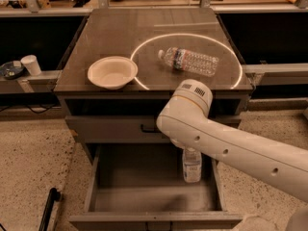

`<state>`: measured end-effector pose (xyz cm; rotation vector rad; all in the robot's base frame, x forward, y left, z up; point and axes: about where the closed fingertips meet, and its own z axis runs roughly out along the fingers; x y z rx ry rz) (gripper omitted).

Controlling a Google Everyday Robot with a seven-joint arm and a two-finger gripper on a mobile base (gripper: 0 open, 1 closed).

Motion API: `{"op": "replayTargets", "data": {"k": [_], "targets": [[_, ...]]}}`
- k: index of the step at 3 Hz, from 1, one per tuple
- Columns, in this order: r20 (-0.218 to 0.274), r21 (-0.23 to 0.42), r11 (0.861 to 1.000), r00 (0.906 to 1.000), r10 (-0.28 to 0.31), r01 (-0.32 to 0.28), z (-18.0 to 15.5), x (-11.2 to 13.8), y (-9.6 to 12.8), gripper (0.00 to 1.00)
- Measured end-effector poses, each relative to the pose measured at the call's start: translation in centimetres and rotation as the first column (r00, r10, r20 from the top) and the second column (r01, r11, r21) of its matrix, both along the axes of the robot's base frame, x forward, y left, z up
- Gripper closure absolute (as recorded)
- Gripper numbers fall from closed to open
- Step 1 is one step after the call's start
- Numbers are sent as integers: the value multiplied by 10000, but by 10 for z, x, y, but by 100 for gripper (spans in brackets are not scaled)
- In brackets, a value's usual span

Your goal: Place blue plastic bottle into middle drawer

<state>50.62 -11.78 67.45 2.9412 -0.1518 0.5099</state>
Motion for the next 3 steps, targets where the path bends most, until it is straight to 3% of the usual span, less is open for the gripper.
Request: {"op": "replayTargets", "data": {"k": [1, 2, 3], "targets": [[391, 1290, 9916, 9992, -16, -34, -5, 1, -5, 100], [970, 1593, 9872, 9950, -247, 90, -16, 1, -7, 100], [1251, 1028, 9942, 9911, -445, 317, -36, 2, -7, 100]]}}
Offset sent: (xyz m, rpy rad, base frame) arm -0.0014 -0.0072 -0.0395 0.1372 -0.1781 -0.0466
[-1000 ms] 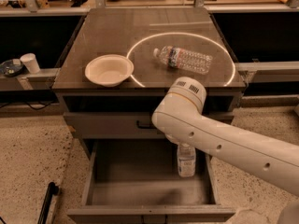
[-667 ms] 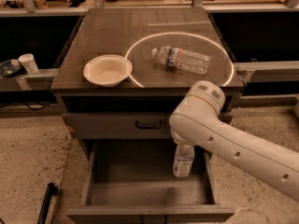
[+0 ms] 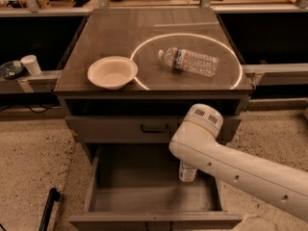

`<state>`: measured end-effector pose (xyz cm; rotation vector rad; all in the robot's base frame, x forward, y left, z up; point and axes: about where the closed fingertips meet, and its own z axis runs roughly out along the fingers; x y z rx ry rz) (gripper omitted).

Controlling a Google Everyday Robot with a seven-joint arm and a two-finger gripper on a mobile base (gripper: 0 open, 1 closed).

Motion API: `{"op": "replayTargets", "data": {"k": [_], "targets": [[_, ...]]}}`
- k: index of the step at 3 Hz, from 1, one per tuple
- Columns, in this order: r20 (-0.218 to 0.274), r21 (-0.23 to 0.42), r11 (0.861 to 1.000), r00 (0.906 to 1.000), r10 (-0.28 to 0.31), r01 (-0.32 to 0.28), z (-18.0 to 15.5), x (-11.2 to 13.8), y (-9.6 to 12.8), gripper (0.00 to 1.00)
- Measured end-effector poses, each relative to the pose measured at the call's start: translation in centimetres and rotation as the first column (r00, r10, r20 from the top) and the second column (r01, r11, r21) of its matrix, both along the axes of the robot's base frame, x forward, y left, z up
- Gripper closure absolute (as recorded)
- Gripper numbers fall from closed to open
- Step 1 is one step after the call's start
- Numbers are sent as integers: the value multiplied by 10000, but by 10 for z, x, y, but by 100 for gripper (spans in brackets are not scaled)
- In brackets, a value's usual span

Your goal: Place blue plastic bottle into middle drawer

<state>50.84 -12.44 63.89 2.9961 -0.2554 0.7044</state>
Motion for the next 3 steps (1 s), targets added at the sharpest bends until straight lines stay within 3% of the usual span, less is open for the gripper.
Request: {"op": "replayTargets", "data": {"k": [1, 2, 3], "targets": [[-196, -212, 9997, 9997, -130, 126, -25, 0, -1, 100], [-570, -9, 10000, 9984, -33, 33, -49, -6, 0, 100], [-452, -23, 10000, 9990, -14, 13, -64, -12, 2, 100]]}}
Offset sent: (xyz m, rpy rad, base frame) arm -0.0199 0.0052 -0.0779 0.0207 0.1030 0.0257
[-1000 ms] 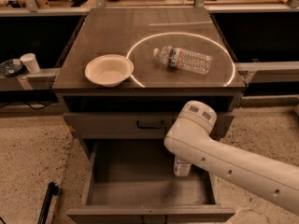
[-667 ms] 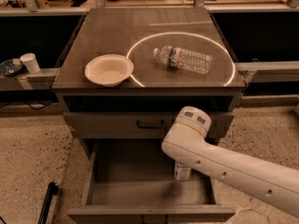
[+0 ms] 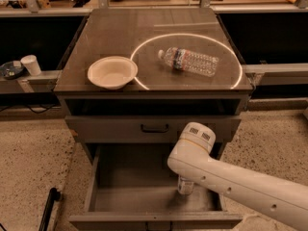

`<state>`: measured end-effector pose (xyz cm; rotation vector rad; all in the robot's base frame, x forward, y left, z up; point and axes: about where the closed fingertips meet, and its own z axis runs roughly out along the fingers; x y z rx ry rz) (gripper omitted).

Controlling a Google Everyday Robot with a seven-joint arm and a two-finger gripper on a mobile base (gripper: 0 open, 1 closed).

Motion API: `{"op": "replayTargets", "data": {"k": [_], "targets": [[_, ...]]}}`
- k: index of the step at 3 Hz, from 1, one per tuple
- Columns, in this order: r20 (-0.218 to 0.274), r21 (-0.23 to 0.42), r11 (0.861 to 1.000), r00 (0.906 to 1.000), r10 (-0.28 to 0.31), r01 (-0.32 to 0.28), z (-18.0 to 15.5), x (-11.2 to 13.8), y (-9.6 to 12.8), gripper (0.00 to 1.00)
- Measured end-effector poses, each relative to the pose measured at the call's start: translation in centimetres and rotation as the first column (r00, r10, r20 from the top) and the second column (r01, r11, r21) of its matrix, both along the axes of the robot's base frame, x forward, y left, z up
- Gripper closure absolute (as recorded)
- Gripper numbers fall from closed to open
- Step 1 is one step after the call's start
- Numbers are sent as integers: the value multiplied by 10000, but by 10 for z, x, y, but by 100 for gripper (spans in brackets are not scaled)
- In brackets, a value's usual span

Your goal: Place blue plastic bottle into middle drawer

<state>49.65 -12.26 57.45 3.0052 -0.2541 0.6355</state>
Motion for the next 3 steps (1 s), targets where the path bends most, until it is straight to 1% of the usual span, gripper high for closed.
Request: {"op": "replayTargets", "data": {"k": [1, 2, 3], "targets": [[198, -29, 10000, 9998, -60, 61, -7, -2, 1, 100], [-24, 482, 9987, 9999, -157, 158, -23, -4, 1, 77], [-213, 845, 9964, 9997, -98, 116, -34, -6, 3, 53]]}}
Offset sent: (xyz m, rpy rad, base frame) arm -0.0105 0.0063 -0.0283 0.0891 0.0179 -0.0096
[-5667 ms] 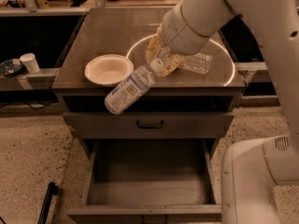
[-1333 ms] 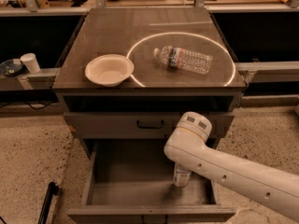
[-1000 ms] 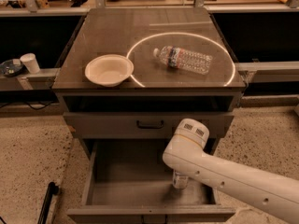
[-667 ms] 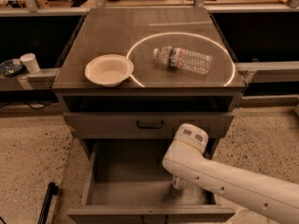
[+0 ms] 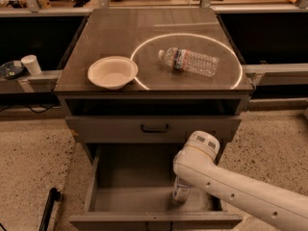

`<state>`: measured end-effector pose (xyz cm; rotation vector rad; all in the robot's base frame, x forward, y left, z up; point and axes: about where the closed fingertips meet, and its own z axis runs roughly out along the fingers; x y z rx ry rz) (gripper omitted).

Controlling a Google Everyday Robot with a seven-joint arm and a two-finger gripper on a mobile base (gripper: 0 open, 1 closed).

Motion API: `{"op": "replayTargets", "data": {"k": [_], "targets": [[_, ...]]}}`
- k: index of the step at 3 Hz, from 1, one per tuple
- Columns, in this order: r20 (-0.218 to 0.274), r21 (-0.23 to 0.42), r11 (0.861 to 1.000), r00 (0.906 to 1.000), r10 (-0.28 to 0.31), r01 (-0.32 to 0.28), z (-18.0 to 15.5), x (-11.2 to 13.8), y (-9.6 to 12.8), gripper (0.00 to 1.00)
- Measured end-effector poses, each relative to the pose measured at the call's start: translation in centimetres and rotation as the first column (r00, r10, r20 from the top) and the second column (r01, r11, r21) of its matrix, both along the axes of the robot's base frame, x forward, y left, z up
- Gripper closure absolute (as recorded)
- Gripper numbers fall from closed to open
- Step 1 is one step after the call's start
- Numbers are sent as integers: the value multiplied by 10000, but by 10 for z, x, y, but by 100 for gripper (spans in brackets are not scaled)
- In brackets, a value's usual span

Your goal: Place blue plastic bottle into middle drawer

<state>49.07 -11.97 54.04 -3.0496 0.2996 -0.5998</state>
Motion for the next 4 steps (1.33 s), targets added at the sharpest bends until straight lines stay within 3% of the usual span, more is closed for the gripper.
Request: {"op": "replayTargets", "data": {"k": [2, 3, 4], "targets": [[156, -29, 10000, 9999, 50, -50, -3, -1, 3, 7], [156, -29, 10000, 9999, 50, -49, -3, -1, 3, 0], [156, -29, 10000, 9999, 49, -49, -3, -1, 3, 0]]}}
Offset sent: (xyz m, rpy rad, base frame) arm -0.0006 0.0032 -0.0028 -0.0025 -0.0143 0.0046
